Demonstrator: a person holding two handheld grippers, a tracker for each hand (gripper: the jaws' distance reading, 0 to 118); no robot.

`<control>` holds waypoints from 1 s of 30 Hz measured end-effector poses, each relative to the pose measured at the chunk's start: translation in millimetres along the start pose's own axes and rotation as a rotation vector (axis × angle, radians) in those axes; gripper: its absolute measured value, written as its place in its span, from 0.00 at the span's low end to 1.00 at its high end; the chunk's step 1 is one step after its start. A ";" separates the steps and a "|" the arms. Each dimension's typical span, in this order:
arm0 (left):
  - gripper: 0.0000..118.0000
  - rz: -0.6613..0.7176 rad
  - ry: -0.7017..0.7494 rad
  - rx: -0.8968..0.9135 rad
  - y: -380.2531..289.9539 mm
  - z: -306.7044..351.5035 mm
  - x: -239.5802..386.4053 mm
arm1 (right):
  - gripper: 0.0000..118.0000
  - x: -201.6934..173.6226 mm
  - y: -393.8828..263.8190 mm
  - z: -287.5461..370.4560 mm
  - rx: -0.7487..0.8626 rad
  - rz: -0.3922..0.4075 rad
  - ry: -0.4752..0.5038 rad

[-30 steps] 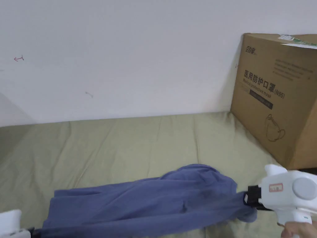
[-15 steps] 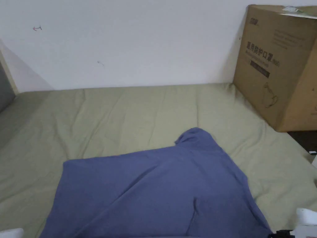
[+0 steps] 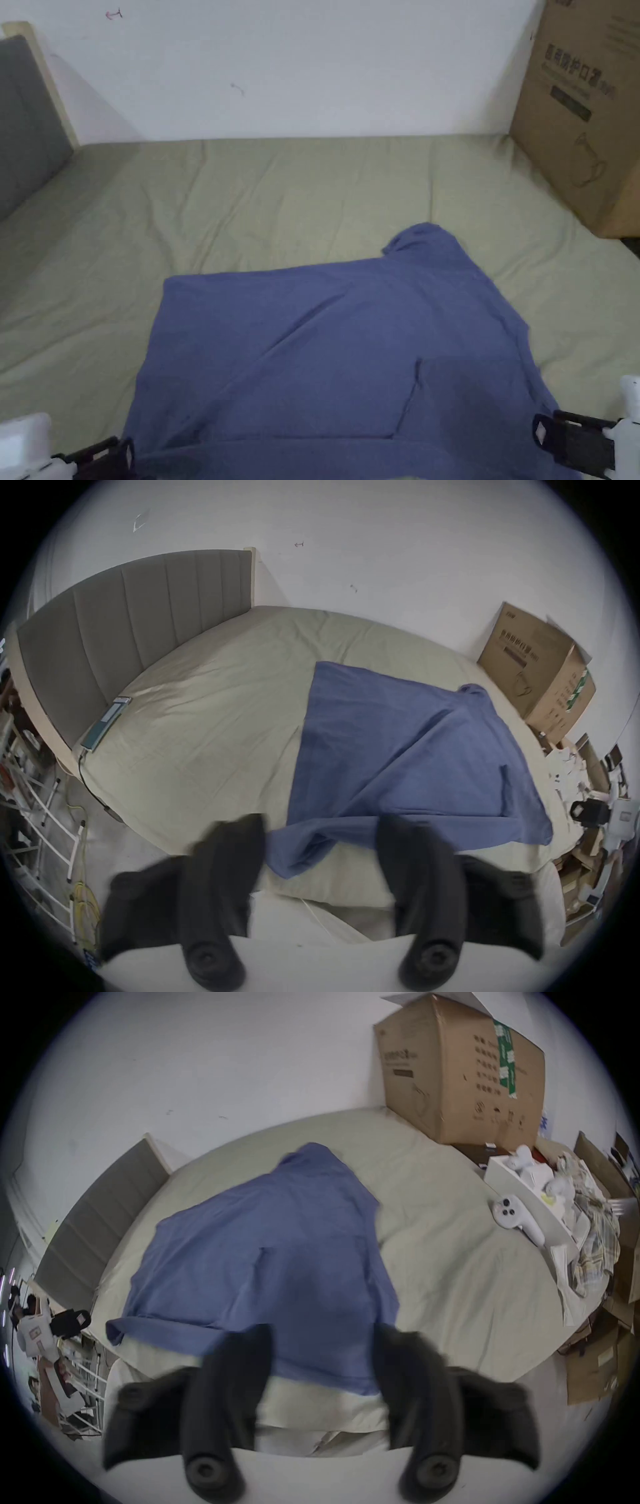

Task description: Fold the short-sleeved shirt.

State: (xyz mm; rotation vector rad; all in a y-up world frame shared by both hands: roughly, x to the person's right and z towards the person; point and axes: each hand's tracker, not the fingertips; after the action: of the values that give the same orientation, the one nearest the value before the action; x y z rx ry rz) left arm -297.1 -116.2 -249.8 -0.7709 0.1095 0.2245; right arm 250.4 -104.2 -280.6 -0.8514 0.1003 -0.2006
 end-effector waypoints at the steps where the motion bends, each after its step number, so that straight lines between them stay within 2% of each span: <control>1: 0.36 -0.006 -0.002 -0.004 -2.0 4.8 0.3 | 0.26 -6.8 -4.0 3.8 0.000 0.001 0.001; 2: 0.13 -0.005 0.010 0.004 -5.5 6.7 0.9 | 0.07 -12.0 -8.6 3.1 -0.004 -0.003 0.001; 3: 0.04 -0.016 0.030 0.011 -9.9 6.3 2.7 | 0.05 -16.8 -14.7 2.2 -0.013 -0.002 0.005; 5: 0.03 -0.035 0.036 -0.015 -15.1 3.9 1.5 | 0.01 -20.5 -23.6 -1.3 -0.052 -0.006 0.042; 9: 0.05 -0.016 0.039 -0.042 -20.8 -6.5 -3.5 | 0.01 -20.2 -36.1 -15.3 -0.098 -0.004 0.022; 10: 0.09 -0.018 0.045 -0.041 -20.4 -11.0 -6.6 | 0.01 -16.9 -36.2 -15.1 -0.101 -0.015 0.022; 11: 0.22 -0.017 0.050 -0.040 -18.2 -14.7 -7.7 | 0.01 -14.2 -37.0 -16.2 -0.106 -0.033 0.023; 12: 0.41 -0.013 0.054 -0.048 -15.2 -19.6 -8.6 | 0.01 -12.8 -37.9 -17.2 -0.109 -0.043 0.026; 13: 0.56 0.005 0.051 -0.077 -12.6 -27.1 -10.3 | 0.01 -17.0 -34.6 -13.9 -0.108 -0.048 0.028; 14: 0.68 0.016 0.046 -0.100 -11.7 -36.8 -14.6 | 0.01 -16.8 -34.5 -14.0 -0.107 -0.050 0.023; 15: 0.75 0.028 0.036 -0.109 -10.8 -46.3 -16.6 | 0.01 -16.4 -34.7 -14.3 -0.110 -0.049 0.013; 16: 0.73 0.029 0.028 -0.125 -10.9 -55.4 -18.3 | 0.01 8.3 -38.7 -27.5 -0.116 -0.048 0.008; 18: 0.67 0.034 0.025 -0.197 -13.0 -71.8 -18.7 | 0.01 11.0 -42.8 -31.1 -0.133 -0.071 -0.016; 19: 0.56 0.022 0.001 -0.224 -15.2 -78.3 -17.6 | 0.01 13.1 -46.5 -32.1 -0.140 -0.085 -0.009; 20: 0.37 0.008 -0.022 -0.238 -17.7 -81.8 -15.4 | 0.02 16.9 -47.4 -36.1 -0.145 -0.100 -0.008; 21: 0.08 -0.006 -0.029 -0.245 -20.2 -84.1 -11.7 | 0.01 17.6 -47.6 -36.7 -0.148 -0.108 -0.008; 23: 0.04 -0.085 0.016 -0.256 -27.1 -87.9 -9.0 | 0.02 17.3 -47.2 -36.6 -0.151 -0.113 -0.002; 26: 0.04 -0.034 -0.002 -0.244 -24.3 -81.1 -13.0 | 0.02 17.9 -47.8 -33.9 -0.168 -0.097 0.011; 27: 0.04 -0.022 -0.007 -0.229 -22.5 -78.3 -14.4 | 0.13 15.2 -44.4 -33.7 -0.176 -0.070 -0.007; 28: 0.04 -0.016 0.000 -0.218 -21.0 -76.0 -14.8 | 0.34 11.4 -41.5 -33.9 -0.180 -0.039 -0.031; 29: 0.04 -0.014 0.010 -0.211 -19.4 -73.9 -14.7 | 0.62 9.8 -38.6 -36.1 -0.180 -0.013 -0.059; 30: 0.04 -0.017 0.011 -0.204 -16.9 -71.8 -15.9 | 0.83 8.7 -35.4 -38.6 -0.176 0.013 -0.098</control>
State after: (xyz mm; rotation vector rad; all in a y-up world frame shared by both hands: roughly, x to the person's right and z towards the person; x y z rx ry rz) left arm -309.6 -180.8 -286.6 -0.9759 0.0909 0.2173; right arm 247.6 -157.2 -279.2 -1.0344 0.0314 -0.1389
